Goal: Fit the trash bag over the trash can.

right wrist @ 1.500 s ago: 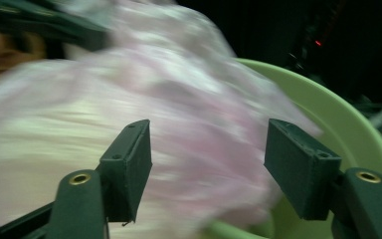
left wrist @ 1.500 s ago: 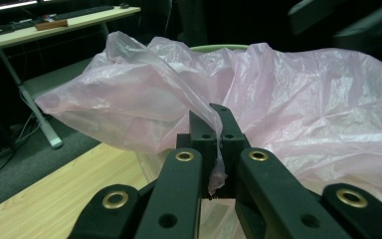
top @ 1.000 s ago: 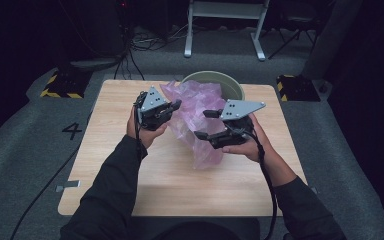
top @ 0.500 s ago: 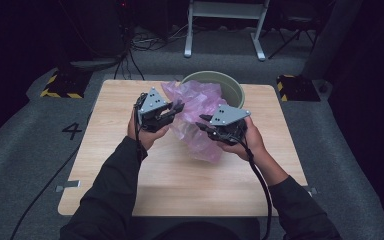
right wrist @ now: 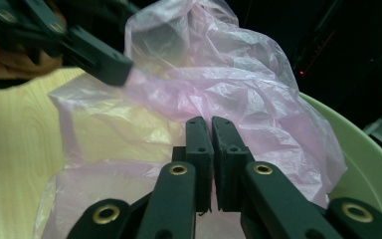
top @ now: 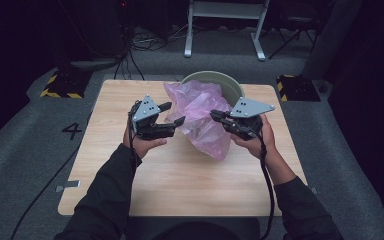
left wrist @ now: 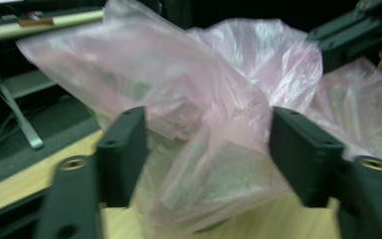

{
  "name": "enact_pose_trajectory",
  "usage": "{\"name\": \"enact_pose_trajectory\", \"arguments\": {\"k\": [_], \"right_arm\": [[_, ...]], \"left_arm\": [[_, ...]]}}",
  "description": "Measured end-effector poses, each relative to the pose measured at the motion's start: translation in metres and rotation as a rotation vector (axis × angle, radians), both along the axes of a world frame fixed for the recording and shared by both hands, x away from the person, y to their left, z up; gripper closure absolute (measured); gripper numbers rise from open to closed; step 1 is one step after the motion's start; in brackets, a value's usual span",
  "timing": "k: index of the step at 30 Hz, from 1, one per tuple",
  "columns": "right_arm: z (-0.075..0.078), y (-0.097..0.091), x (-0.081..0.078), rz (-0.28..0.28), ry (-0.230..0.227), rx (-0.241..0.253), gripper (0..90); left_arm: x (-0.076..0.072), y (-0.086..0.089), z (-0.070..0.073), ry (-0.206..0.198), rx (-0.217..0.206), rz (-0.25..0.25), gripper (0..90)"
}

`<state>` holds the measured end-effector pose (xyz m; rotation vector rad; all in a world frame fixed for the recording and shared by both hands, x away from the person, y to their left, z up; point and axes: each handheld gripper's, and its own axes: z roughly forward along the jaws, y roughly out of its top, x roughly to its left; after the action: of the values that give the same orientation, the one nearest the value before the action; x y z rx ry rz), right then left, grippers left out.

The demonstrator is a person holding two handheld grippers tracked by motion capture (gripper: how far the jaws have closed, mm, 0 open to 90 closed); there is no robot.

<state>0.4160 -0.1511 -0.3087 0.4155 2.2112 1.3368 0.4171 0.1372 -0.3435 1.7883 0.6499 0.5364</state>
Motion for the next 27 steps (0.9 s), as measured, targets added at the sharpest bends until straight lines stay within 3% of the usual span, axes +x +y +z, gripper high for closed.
{"name": "enact_pose_trajectory", "arguments": {"k": [2,5,8,20,22,23,25,27], "right_arm": [[0.000,-0.002,0.000,0.004,0.006,0.011,85.9],[0.001,-0.006,-0.002,0.013,0.013,0.029,86.6],[0.003,-0.012,-0.004,0.012,0.008,0.036,86.7],[0.012,-0.039,-0.008,-0.071,-0.019,0.096,89.5],[0.013,-0.041,-0.008,-0.076,-0.016,0.095,90.0],[0.013,-0.041,-0.009,-0.082,-0.021,0.095,90.0],[0.013,-0.044,-0.009,-0.075,-0.016,0.104,90.0],[0.013,-0.044,-0.010,-0.085,-0.024,0.093,90.0]], "left_arm": [[0.001,-0.004,-0.002,0.007,0.026,-0.050,54.8],[0.000,-0.009,-0.005,-0.024,0.056,-0.060,75.6],[0.000,-0.011,-0.007,-0.033,0.079,-0.063,87.1],[-0.001,0.001,-0.011,-0.022,0.073,-0.069,89.5],[-0.001,0.003,-0.011,-0.025,0.055,-0.068,86.2],[-0.003,0.005,-0.011,-0.035,0.025,-0.047,78.4],[-0.004,0.006,-0.009,-0.025,-0.020,-0.024,50.7],[-0.008,0.008,-0.009,-0.025,-0.036,-0.025,33.8]]}}
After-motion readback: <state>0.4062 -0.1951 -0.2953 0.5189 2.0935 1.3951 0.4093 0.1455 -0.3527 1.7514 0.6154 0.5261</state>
